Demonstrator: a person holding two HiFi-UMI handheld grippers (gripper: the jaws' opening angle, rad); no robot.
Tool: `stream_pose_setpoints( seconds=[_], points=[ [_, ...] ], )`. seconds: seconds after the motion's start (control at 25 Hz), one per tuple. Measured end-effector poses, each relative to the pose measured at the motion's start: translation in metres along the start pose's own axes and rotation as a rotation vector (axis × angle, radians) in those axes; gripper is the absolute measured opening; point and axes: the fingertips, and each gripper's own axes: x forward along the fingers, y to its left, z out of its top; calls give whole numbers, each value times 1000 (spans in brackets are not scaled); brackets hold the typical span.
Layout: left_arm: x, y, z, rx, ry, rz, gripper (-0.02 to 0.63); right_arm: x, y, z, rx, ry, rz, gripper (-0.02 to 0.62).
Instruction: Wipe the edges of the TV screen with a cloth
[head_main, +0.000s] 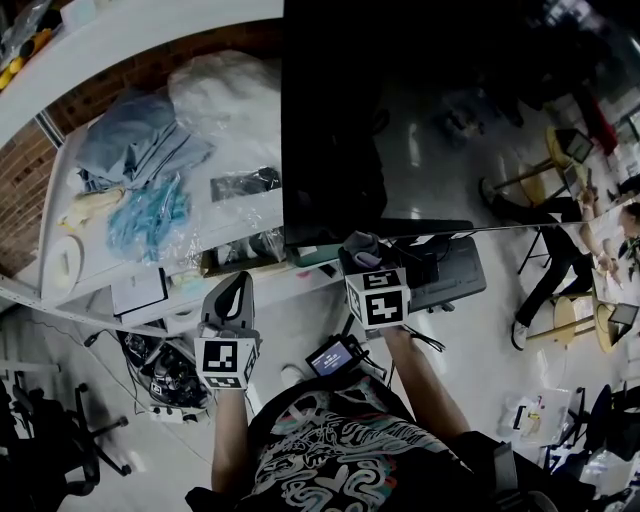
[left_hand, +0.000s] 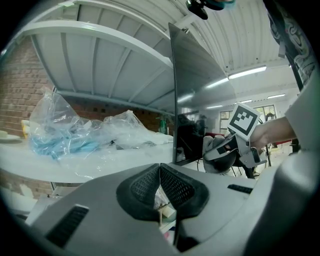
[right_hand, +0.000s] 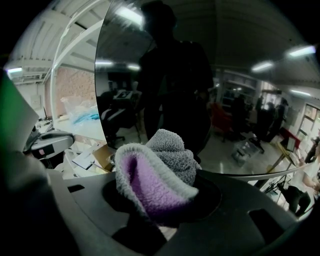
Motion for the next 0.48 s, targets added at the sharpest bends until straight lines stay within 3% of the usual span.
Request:
stream_pose_setpoints(
  seconds=[0.48],
  points=[
    [0, 9, -6, -14, 9, 11, 18, 7, 30, 6, -5, -6, 60, 209]
  ],
)
